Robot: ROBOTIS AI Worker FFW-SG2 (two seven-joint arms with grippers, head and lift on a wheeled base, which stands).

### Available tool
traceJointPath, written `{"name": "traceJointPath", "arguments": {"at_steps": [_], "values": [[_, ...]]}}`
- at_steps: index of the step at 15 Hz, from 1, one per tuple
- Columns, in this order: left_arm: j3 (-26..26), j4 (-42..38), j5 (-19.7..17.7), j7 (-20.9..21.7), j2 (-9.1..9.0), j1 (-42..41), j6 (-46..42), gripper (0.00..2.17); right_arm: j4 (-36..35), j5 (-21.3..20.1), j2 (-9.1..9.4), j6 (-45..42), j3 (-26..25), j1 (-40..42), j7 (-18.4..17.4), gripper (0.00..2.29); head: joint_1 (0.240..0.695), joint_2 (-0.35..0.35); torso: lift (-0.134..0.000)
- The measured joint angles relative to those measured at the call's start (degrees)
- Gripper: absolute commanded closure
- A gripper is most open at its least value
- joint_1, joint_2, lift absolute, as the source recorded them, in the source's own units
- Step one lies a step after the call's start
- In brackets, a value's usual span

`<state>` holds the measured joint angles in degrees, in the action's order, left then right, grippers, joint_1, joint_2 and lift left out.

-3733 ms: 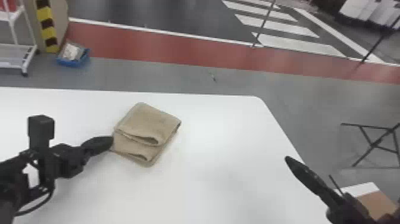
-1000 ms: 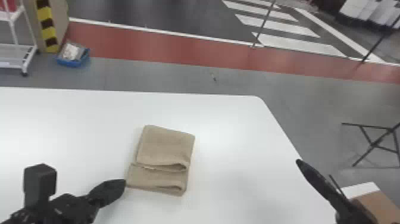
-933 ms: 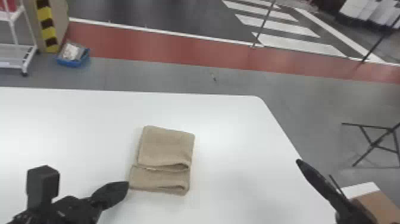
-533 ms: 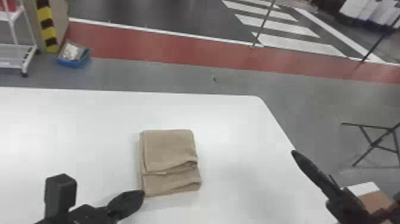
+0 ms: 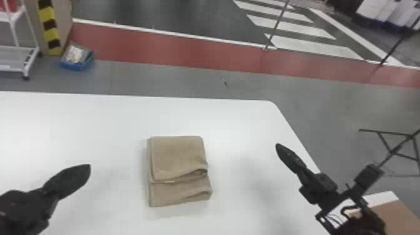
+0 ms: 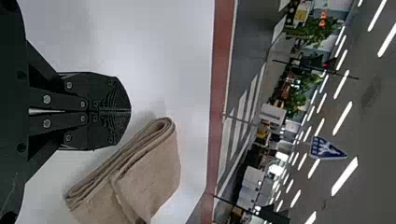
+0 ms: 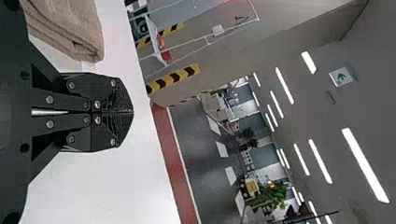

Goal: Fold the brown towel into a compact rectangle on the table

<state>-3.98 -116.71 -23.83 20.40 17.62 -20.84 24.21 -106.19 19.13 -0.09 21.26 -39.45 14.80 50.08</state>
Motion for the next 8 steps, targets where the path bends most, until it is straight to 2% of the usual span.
{"name": "traceJointPath", "arguments": {"at_steps": [2,4,7,8], "values": [[2.3,0.4,-1.5,-0.9,0.76,-0.6,-4.4,1.73,3.8,-3.6,0.00,-10.9,6.0,-0.8,-5.2,2.01,0.695,-0.299,-0.124],[3.4,0.5,-3.1,-0.9,1.52,-1.1,-6.5,1.73,7.0,-7.0,0.00,-17.6,11.3,-1.6,-10.8,2.01,0.695,-0.234,-0.124],[4.1,0.8,-3.9,-0.5,2.20,-1.5,-7.3,1.73,11.0,-10.8,0.00,-23.9,18.0,-2.3,-20.6,2.01,0.695,-0.194,-0.124],[4.2,0.9,-4.1,-0.4,2.41,-1.6,-7.3,1.73,11.7,-12.0,0.00,-24.3,19.4,-2.7,-22.5,2.01,0.695,-0.184,-0.124]]}}
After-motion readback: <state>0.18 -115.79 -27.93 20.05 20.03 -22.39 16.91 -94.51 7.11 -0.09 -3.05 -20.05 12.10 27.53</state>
